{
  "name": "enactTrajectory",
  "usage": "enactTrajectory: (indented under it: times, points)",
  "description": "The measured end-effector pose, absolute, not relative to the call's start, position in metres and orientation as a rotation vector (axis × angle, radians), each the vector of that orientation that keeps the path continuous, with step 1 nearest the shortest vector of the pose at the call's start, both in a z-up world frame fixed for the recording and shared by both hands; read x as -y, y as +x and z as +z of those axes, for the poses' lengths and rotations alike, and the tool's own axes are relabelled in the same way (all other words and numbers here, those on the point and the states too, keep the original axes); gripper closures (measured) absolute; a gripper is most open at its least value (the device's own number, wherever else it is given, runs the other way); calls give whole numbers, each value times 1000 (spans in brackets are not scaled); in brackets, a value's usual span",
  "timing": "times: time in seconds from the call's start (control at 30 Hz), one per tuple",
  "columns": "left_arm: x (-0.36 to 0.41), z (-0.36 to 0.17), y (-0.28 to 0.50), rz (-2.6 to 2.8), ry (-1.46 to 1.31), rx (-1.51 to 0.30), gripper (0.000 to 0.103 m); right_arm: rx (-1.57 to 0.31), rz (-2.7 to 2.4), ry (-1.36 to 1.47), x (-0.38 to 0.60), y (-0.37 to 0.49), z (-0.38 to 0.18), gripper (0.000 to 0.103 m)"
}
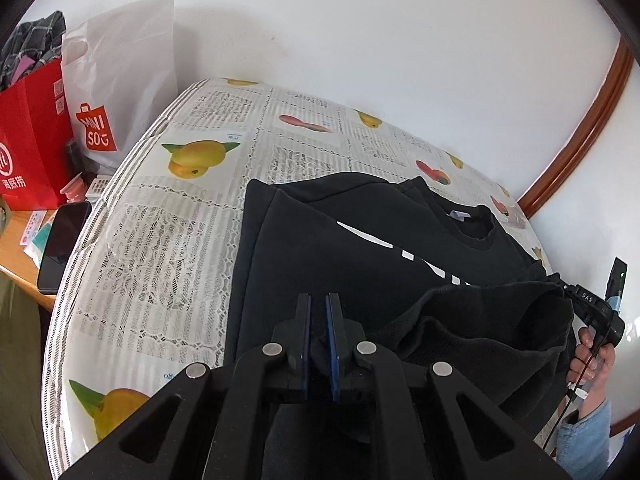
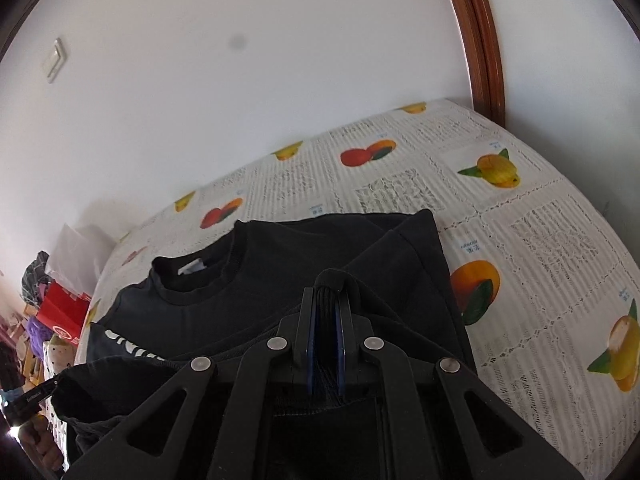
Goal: Fold small clothes
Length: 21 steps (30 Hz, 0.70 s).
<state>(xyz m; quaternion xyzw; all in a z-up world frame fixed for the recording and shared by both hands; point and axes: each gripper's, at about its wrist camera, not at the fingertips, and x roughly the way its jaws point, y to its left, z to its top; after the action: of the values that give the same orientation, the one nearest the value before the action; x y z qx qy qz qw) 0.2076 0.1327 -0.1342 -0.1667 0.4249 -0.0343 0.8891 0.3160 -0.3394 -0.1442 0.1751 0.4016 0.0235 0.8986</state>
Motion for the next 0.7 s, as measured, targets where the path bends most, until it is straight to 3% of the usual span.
enactTrajectory:
  times: [0.2, 0.27, 0.33, 0.43, 0.5, 0.57, 0.7]
  points:
    - [-142, -135, 208, -116, -372, -898, 92, -877, 33, 338, 336, 331, -150, 90]
    - [-144, -131, 203, -132, -369, -881, 83, -868, 50, 337, 338, 327, -141, 90]
    - [-144, -126, 198, -167, -373, -866, 63, -851, 71, 336, 341, 322, -130, 90]
    - [-137, -123, 195, -225, -344, -855, 60, -840, 101, 315, 342, 313, -117, 87]
    - [-126, -124, 197, -242, -278, -864, 55, -830, 118, 302, 342, 307, -110, 83]
    - [-115, -128, 203, -253, -213, -890, 54, -808, 138, 301, 343, 299, -101, 65]
    - [-103, -144, 216, -268, -177, -947, 56, -740, 151, 273, 343, 287, -81, 59]
